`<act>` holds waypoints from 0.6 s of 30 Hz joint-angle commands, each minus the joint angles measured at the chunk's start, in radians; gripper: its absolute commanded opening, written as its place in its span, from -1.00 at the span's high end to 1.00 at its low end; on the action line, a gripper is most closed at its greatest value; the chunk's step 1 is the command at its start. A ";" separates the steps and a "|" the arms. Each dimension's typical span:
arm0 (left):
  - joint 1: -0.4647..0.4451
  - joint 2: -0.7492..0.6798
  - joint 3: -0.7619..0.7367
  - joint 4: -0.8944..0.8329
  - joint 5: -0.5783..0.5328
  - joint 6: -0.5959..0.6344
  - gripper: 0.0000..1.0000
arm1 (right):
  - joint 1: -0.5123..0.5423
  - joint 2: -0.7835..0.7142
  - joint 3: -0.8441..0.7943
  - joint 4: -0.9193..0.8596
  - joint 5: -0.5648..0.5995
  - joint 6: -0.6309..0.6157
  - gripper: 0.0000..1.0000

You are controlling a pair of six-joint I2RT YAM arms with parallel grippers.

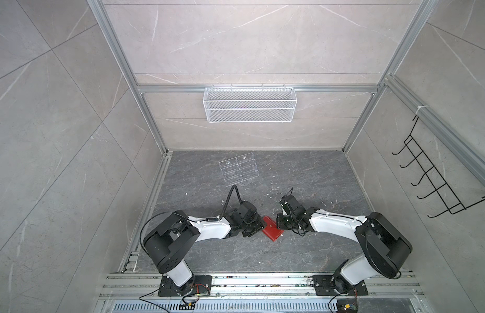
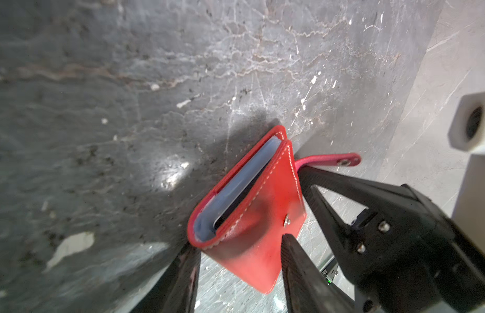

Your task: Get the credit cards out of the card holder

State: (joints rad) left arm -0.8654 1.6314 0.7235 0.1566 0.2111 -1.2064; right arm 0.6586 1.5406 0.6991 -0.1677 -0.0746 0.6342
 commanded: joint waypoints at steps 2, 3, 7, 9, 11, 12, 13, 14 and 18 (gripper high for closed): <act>0.035 -0.009 0.041 -0.022 -0.011 0.045 -0.01 | 0.010 -0.057 -0.047 0.025 -0.083 0.050 0.82; 0.045 -0.012 0.044 -0.033 -0.008 0.053 -0.01 | 0.015 -0.061 -0.049 0.029 -0.097 0.058 0.82; 0.077 -0.020 0.067 -0.094 0.013 0.099 -0.07 | 0.048 -0.078 -0.054 0.032 -0.111 0.110 0.80; 0.084 -0.029 0.086 -0.157 0.004 0.121 -0.10 | 0.057 -0.088 -0.061 0.041 -0.114 0.133 0.79; 0.085 -0.050 0.128 -0.271 -0.028 0.167 -0.17 | 0.061 -0.103 -0.064 0.040 -0.113 0.151 0.78; 0.085 -0.057 0.151 -0.322 -0.040 0.191 -0.21 | 0.060 -0.110 -0.062 0.031 -0.106 0.158 0.77; 0.085 -0.064 0.184 -0.370 -0.041 0.222 -0.26 | 0.060 -0.120 -0.059 0.012 -0.086 0.166 0.76; 0.084 -0.062 0.223 -0.430 -0.044 0.257 -0.29 | 0.061 -0.128 -0.054 -0.016 -0.057 0.174 0.75; 0.038 -0.022 0.367 -0.616 -0.088 0.347 -0.33 | 0.046 -0.142 -0.039 -0.068 0.029 0.180 0.75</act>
State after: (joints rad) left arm -0.7956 1.6165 1.0046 -0.2714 0.1619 -0.9722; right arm 0.7124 1.4174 0.6514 -0.1749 -0.1200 0.7868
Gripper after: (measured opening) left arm 0.665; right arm 0.126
